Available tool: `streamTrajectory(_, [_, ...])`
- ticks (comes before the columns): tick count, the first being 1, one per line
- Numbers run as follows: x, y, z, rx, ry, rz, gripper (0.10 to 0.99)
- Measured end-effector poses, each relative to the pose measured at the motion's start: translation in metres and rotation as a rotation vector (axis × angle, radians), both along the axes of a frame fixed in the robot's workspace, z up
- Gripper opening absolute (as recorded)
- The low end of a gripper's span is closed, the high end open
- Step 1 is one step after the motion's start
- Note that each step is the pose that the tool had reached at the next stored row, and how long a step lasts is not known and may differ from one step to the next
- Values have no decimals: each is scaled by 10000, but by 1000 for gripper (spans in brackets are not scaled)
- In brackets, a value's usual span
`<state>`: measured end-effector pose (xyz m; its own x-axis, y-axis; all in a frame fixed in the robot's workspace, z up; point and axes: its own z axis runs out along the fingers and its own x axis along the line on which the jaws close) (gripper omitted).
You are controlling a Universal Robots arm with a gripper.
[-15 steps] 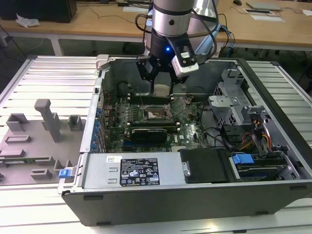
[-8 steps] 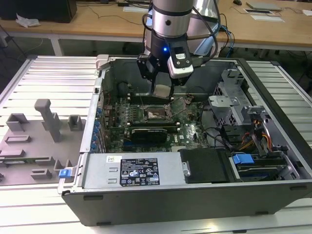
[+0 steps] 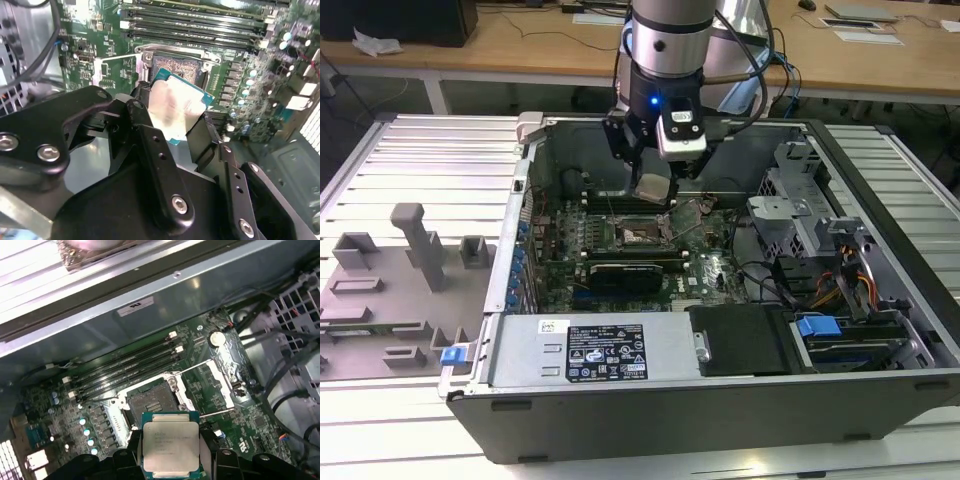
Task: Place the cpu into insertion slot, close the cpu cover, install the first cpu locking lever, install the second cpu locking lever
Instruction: 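Place the cpu into insertion slot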
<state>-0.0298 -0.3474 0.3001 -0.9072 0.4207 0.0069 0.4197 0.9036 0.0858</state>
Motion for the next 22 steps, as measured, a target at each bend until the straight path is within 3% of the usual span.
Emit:
streamTrajectory(9, [0, 0, -6, 0, 0, -1555, 541])
streamTrajectory(22, [0, 0, -26, -1, 0, -4224, 541])
